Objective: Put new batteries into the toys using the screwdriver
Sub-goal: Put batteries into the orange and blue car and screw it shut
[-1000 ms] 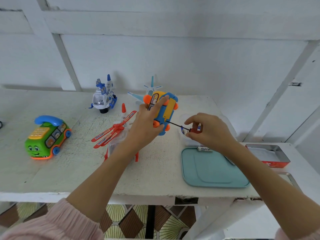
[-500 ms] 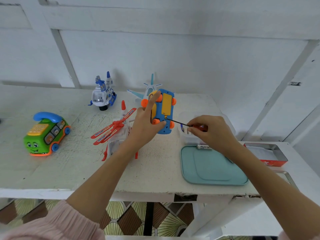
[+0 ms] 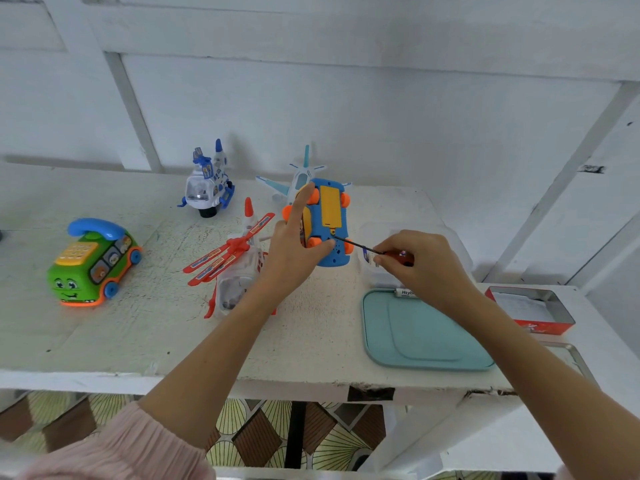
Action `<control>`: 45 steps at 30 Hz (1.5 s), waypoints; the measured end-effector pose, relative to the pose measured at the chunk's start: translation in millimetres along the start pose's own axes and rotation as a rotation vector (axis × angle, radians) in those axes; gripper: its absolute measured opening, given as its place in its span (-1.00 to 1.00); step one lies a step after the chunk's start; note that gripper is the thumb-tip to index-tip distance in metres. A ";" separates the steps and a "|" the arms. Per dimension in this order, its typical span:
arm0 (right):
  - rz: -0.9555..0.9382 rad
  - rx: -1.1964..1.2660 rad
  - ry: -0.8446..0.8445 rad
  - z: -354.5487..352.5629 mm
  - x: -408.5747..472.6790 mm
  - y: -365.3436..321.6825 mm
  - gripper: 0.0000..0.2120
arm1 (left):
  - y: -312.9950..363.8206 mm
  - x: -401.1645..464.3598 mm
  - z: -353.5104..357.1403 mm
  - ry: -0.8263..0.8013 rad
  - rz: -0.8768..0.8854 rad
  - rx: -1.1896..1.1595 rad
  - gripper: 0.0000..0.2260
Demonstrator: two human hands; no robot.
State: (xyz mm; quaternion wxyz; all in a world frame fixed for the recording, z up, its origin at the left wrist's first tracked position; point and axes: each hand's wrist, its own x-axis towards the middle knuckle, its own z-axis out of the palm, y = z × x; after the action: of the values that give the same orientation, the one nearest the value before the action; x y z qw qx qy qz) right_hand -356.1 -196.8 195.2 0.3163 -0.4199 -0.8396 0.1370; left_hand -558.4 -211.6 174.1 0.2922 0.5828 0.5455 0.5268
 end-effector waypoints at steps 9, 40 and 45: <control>-0.018 -0.062 0.083 8.5 -3.5 -6.5 -0.95 | 6.2 -4.0 6.0 0.029 -0.068 -0.058 -0.33; -0.094 -0.110 0.206 27.2 0.2 -2.9 -0.90 | 8.9 1.7 14.3 0.057 -0.386 -0.329 -0.40; -0.014 -0.033 0.164 11.8 2.1 -1.1 -0.96 | 6.2 4.6 12.1 0.045 -0.399 -0.339 -0.37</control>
State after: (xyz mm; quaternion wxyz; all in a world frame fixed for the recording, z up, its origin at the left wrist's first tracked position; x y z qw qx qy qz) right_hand -365.4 -195.4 187.7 0.3781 -0.4291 -0.8158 0.0863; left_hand -545.8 -205.9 177.8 0.4713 0.3946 0.5600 0.5555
